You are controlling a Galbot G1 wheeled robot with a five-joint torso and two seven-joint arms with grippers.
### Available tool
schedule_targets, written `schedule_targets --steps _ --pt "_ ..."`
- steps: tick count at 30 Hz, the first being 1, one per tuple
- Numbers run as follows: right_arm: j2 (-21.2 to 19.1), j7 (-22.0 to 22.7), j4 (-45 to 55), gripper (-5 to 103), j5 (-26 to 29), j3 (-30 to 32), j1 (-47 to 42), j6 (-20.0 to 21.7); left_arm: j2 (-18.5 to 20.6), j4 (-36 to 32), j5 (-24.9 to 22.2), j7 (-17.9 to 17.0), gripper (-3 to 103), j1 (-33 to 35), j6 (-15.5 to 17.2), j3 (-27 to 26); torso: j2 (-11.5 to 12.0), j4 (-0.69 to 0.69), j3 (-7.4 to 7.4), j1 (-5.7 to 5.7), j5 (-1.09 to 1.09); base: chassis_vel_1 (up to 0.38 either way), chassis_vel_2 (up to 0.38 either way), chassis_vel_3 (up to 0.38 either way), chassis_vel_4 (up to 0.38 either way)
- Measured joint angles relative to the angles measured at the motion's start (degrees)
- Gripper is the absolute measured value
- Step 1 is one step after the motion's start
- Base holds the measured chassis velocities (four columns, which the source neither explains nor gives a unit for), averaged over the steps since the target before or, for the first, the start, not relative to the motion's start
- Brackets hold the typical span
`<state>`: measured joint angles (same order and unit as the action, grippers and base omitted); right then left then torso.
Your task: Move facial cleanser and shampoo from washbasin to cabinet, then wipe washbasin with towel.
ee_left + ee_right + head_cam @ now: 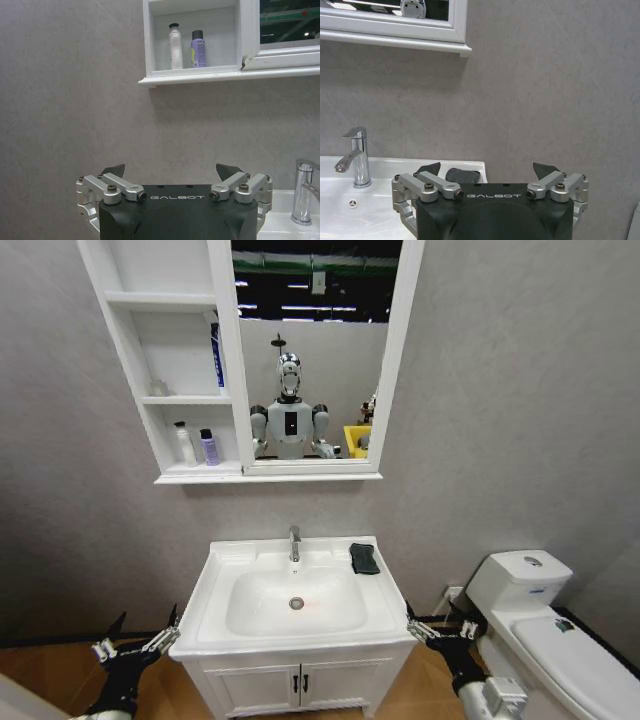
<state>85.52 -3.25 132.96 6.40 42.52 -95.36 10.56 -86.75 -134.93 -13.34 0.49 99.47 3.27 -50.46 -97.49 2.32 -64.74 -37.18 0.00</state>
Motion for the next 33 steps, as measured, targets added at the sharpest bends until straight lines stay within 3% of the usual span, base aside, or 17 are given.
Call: schedule_targets --steps 33 --pt "-0.47 -0.09 -1.86 100 -0.23 -0.78 1.15 0.26 0.07 0.06 -0.05 -0.08 100 -0.06 0.08 0.06 0.01 0.00 0.00 -0.01 0.00 -0.046 0.044 0.047 -0.050"
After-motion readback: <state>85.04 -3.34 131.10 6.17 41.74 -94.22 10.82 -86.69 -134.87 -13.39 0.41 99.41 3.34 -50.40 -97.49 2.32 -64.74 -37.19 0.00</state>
